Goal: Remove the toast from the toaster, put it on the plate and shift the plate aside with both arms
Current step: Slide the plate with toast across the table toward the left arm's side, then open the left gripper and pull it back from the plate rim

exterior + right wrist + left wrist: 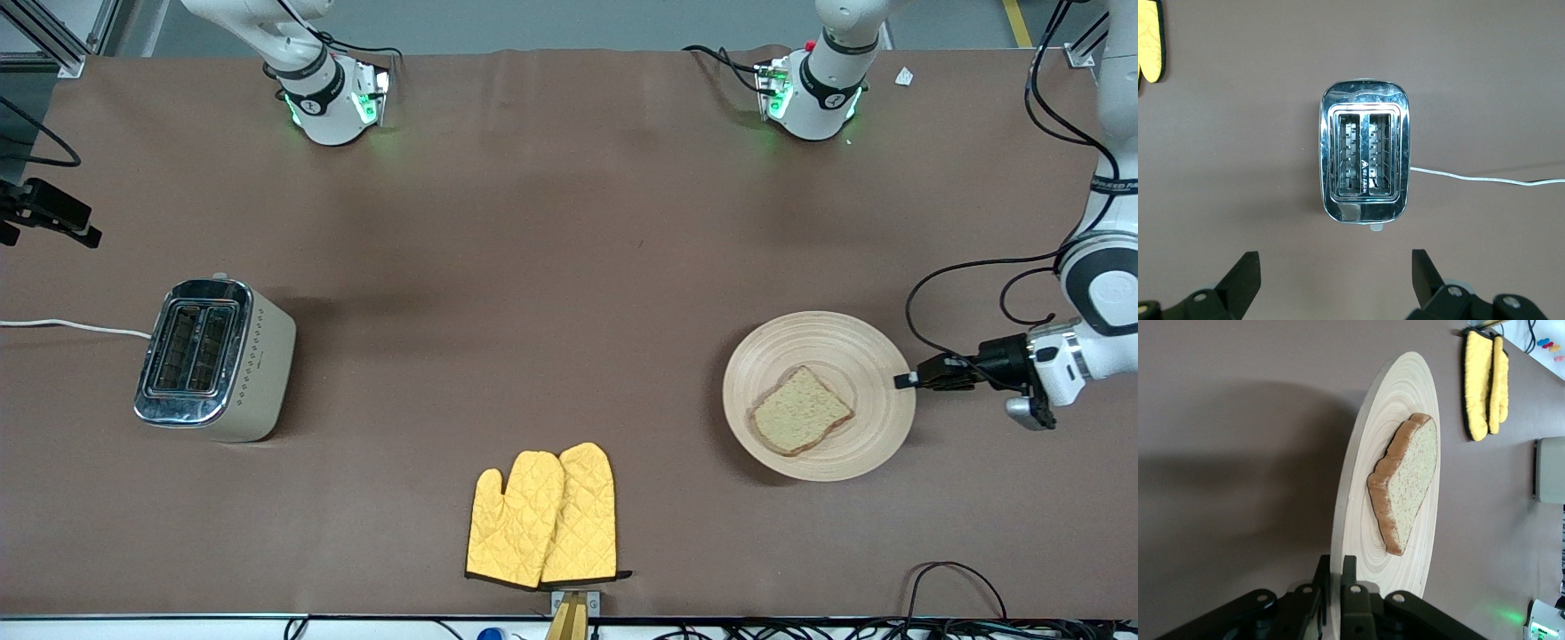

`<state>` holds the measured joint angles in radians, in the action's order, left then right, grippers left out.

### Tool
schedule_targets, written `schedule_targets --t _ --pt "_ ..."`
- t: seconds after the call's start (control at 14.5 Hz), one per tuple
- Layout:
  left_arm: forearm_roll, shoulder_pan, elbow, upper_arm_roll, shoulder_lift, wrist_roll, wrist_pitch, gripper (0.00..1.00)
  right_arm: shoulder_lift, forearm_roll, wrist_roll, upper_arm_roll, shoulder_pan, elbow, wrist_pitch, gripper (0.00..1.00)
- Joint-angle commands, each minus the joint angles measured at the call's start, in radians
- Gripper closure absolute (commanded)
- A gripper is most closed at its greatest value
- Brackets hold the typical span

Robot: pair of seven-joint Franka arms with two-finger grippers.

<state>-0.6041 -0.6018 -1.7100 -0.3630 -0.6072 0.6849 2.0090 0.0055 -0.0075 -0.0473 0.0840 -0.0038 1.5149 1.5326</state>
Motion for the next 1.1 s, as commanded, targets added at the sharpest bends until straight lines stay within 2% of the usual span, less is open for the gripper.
schedule_targets --t 0.0,0.21,0.28,0.34,0.48,0.55,0.62,0.89,1.03 --pt "0.001 -0.067 0.01 -0.014 -0.052 0.07 -0.03 1.0 -0.019 -0.011 0.014 0.008 0.015 0.019 0.008 0.0" --pt "0.001 -0.101 0.009 -0.013 -0.101 0.093 -0.03 0.97 -0.019 -0.011 0.014 0.006 0.016 0.018 0.006 0.0" --pt "0.001 -0.107 0.009 -0.013 -0.115 0.094 -0.03 0.9 -0.021 -0.011 0.014 0.006 0.018 0.018 0.003 0.0" --pt "0.001 -0.11 0.012 -0.011 -0.124 0.094 -0.03 0.78 -0.021 -0.012 0.014 0.006 0.018 0.018 0.003 0.0" --pt "0.001 -0.108 0.016 -0.011 -0.123 0.087 -0.029 0.22 -0.021 -0.011 0.014 0.005 0.018 0.018 0.006 0.0" --pt "0.004 -0.104 0.039 -0.01 -0.121 0.084 -0.03 0.0 -0.021 -0.011 0.015 0.005 0.019 0.018 0.006 0.0" --pt "0.024 -0.095 0.056 -0.007 -0.117 0.081 -0.03 0.0 -0.021 -0.011 0.015 0.003 0.021 0.018 0.006 0.0" --pt "0.268 -0.064 0.173 -0.048 -0.085 -0.051 -0.03 0.0 -0.021 -0.011 0.017 0.003 0.021 0.016 0.003 0.0" --pt "0.36 -0.038 0.185 -0.063 -0.04 -0.131 -0.035 0.0 -0.021 -0.011 0.017 0.003 0.021 0.016 0.001 0.0"
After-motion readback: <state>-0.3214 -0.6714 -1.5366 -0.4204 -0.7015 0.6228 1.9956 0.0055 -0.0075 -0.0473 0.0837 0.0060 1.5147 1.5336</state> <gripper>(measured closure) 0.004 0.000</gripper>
